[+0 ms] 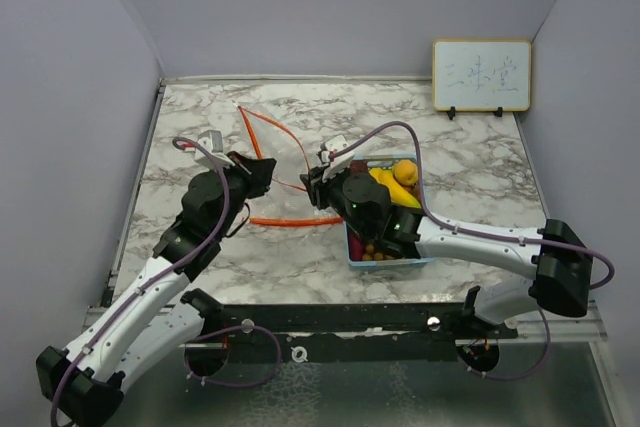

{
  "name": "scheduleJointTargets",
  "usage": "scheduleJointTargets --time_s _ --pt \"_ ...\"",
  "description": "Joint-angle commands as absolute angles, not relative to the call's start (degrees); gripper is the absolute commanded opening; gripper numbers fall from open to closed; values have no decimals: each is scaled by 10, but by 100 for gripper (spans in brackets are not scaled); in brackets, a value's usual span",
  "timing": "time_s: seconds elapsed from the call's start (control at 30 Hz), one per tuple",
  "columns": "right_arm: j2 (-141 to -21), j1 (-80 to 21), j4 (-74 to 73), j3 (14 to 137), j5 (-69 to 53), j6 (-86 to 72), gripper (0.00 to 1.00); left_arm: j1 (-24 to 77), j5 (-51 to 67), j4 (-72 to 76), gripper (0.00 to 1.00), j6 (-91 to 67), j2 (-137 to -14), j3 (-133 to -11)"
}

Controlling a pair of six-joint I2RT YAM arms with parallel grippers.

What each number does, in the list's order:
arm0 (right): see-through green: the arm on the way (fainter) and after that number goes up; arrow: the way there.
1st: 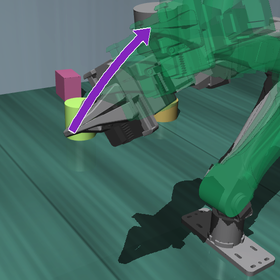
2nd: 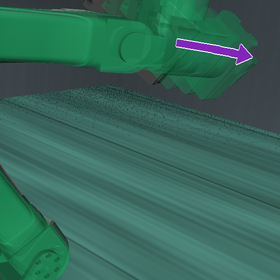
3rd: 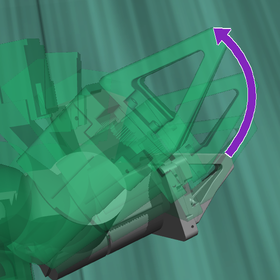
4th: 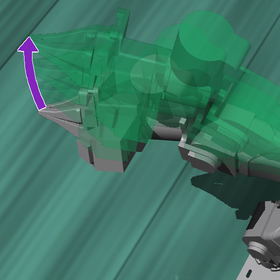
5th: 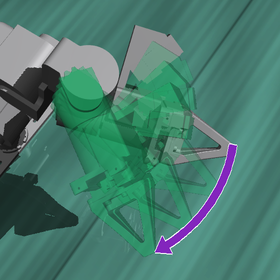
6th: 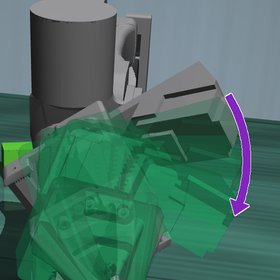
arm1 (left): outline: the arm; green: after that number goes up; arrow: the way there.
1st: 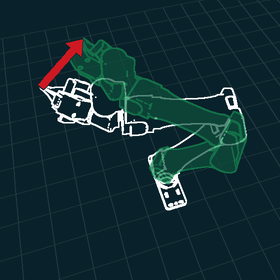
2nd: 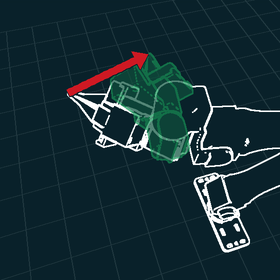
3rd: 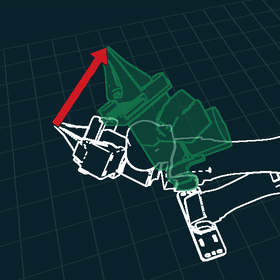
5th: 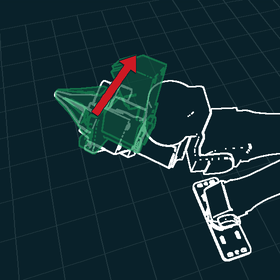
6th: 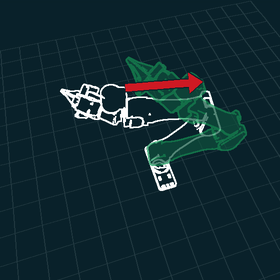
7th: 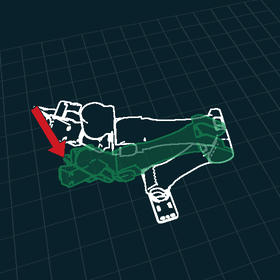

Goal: Place the food in the zip-top bag and seal the zipper
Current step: Open the zipper of the food storage bag at the center of the board.

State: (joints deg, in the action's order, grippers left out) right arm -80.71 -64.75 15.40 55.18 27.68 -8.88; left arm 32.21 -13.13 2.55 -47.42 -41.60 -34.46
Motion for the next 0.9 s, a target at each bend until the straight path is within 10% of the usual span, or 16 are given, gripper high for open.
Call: scheduleJointTargets --time_s 0.0,0.5,0.6,0.7,0.87 --pt "-834 -646 142 615 315 -73 30 318 -129 -121 0 -367 -433 -452" --pt "-919 -645 163 722 300 -25 42 318 27 -195 0 -299 -481 -506" --pt "-922 -646 156 712 291 -19 34 318 45 -204 0 -280 -467 -514" --pt "-920 -645 142 691 339 -32 3 318 64 -225 0 -259 -451 -531" --pt "-901 -617 65 658 489 -133 4 318 74 -323 0 -220 -434 -588"
